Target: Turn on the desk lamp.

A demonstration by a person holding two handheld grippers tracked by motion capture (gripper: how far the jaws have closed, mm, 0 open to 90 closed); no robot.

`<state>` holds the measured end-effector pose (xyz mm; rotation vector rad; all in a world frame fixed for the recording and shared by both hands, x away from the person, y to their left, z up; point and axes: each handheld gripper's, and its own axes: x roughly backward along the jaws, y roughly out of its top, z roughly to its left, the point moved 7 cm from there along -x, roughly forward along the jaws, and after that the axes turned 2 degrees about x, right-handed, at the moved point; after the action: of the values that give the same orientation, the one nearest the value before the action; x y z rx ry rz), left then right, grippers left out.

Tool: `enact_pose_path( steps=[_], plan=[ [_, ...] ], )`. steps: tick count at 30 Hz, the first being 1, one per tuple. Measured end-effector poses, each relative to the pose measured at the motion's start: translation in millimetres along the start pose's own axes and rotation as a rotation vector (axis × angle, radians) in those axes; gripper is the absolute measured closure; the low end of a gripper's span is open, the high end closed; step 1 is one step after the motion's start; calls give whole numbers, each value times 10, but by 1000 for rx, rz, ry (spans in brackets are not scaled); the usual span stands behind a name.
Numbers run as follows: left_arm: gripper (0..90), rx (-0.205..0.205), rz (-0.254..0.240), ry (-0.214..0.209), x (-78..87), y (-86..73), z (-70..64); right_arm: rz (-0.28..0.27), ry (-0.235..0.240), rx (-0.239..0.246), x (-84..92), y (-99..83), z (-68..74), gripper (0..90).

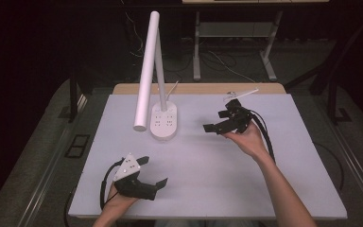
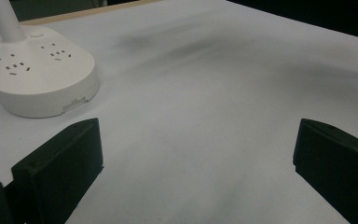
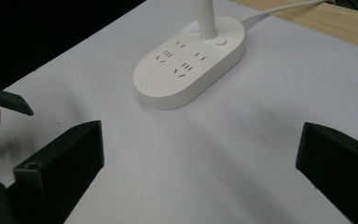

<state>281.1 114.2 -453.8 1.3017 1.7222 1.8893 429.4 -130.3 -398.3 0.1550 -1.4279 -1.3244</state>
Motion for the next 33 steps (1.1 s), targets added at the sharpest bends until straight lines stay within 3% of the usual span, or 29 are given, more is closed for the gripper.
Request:
enact_pose_path(
  steps=[33],
  plan=[
    [5, 11, -22, -4, 22, 20, -12, 29, 5, -8, -589, 418, -53, 3]
  ],
)
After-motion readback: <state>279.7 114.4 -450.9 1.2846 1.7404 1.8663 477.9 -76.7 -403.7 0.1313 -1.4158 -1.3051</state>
